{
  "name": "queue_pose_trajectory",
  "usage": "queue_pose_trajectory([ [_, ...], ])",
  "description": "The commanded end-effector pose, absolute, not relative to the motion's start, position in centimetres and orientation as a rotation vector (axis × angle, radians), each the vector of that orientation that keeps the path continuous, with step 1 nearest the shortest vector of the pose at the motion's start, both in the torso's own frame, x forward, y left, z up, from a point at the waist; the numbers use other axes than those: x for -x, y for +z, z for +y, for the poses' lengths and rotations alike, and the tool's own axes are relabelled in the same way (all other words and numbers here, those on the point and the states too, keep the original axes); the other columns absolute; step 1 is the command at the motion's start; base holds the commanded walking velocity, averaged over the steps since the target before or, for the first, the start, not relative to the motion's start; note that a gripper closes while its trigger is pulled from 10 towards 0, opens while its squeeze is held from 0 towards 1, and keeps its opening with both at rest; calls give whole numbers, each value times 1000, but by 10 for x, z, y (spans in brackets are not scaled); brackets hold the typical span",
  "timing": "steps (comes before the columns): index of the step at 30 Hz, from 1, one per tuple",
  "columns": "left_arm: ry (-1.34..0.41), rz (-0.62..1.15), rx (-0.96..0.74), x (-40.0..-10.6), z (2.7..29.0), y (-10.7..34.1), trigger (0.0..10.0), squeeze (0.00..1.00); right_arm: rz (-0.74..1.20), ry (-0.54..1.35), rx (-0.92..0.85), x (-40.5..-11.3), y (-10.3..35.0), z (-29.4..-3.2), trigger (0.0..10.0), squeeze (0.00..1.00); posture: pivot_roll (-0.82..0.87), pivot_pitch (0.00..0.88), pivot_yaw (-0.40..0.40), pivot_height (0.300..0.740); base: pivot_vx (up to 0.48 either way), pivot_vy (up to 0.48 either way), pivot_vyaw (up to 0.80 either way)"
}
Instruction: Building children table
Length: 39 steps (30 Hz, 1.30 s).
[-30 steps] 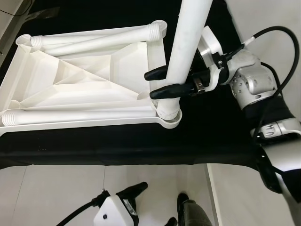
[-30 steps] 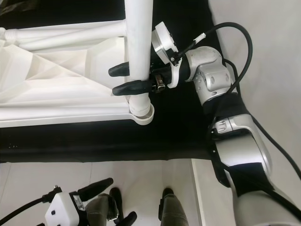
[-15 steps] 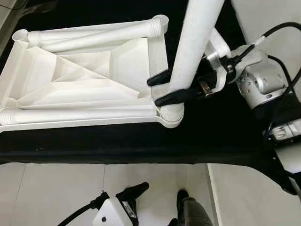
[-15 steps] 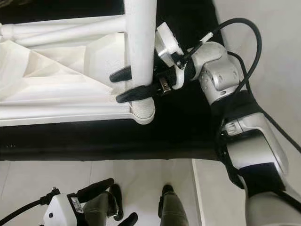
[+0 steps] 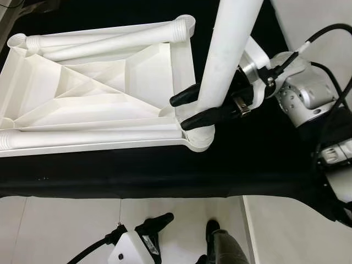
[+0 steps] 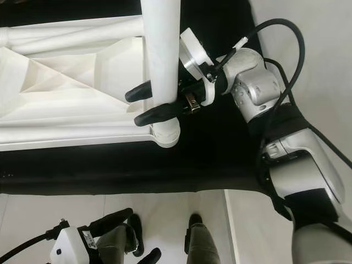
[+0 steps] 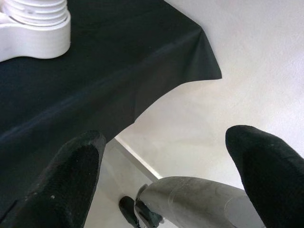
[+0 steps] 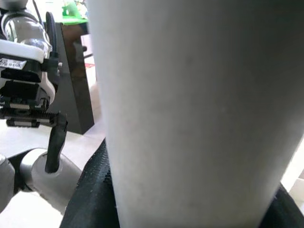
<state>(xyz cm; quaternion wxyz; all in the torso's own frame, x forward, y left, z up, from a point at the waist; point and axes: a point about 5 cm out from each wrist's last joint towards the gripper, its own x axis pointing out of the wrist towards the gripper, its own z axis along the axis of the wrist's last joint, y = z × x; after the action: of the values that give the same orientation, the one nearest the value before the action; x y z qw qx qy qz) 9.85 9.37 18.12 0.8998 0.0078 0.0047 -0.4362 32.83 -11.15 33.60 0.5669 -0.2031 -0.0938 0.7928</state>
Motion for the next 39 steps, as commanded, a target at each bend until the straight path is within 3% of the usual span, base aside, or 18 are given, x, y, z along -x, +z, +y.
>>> queue_pose_trajectory([
  [1,-908,26,-22,-95,93,180,10000,0,-92,1853,463,-335,301,-110,10000,0,120,458,44,740,0,0,0],
  [4,-907,26,-23,-95,93,180,10000,0,-91,1841,461,-336,298,-111,10000,0,119,456,43,740,0,0,0],
  [11,-901,27,-27,-96,91,179,10000,0,-43,1478,350,-332,277,-122,10000,0,90,436,-7,740,0,0,0],
  [12,-893,24,-29,-97,91,178,10000,0,-49,1203,338,-327,262,-119,10000,0,84,428,-10,740,0,0,0],
  [13,-893,24,-29,-97,91,178,10000,0,-49,1203,338,-327,262,-119,10000,0,84,428,-10,740,0,0,0],
  [14,-886,19,-32,-99,93,178,10000,0,12,936,348,-307,232,-120,10000,0,56,424,5,740,0,0,0],
  [15,-886,19,-32,-99,93,178,10000,0,12,936,348,-307,232,-120,10000,0,56,424,5,740,0,0,0],
  [17,-882,11,-38,-105,95,176,10000,0,80,624,298,-280,208,-119,10000,0,42,404,44,740,0,0,0],
  [22,-888,5,-60,-114,96,170,10000,0,22,502,225,-291,213,-115,10000,0,37,351,60,740,0,0,0],
  [29,-853,1,-82,-125,102,165,10000,0,14,494,224,-296,207,-112,10000,0,38,319,56,740,0,0,0],
  [32,-745,-5,-113,-139,114,163,10000,0,23,470,221,-300,204,-108,10000,0,50,270,48,740,0,0,0],
  [36,-711,-9,-117,-143,117,163,10000,0,23,467,224,-301,203,-107,10000,0,50,270,48,740,0,0,0],
  [39,-604,-86,-168,-164,131,177,10000,0,33,427,232,-298,202,-103,10000,0,54,242,41,740,0,0,0],
])
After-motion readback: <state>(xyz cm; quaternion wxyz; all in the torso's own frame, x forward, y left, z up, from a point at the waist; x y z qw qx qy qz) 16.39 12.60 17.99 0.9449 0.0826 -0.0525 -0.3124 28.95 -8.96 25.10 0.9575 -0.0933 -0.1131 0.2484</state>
